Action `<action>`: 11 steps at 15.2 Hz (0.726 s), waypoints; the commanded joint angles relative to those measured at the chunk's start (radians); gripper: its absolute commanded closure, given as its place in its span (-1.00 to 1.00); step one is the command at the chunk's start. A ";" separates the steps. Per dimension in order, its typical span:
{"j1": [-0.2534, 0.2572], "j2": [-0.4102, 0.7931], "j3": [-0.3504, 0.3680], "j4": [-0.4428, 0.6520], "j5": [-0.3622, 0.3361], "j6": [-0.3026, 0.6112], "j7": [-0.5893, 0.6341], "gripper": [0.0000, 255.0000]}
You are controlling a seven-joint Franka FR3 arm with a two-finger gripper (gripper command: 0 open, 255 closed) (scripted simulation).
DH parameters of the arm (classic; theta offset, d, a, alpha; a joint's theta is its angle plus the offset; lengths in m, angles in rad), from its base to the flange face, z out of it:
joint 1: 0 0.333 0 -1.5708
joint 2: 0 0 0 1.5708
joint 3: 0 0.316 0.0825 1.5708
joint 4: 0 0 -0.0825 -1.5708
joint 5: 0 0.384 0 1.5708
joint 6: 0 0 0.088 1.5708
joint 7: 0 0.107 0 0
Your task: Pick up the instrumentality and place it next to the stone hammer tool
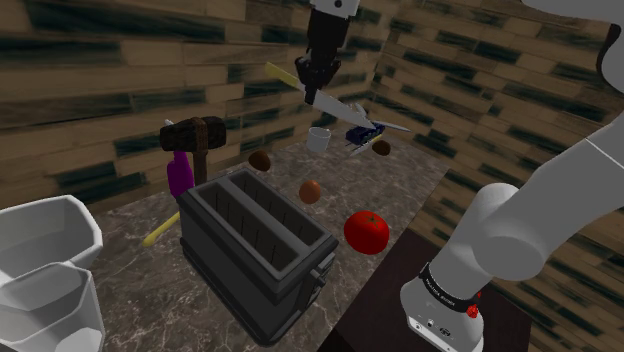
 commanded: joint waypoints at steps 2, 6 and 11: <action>0.003 0.004 0.006 -0.038 0.002 0.042 0.009 1.00; 0.004 0.001 0.007 -0.094 0.003 0.095 0.009 1.00; 0.005 0.002 0.008 -0.161 0.003 0.163 0.009 1.00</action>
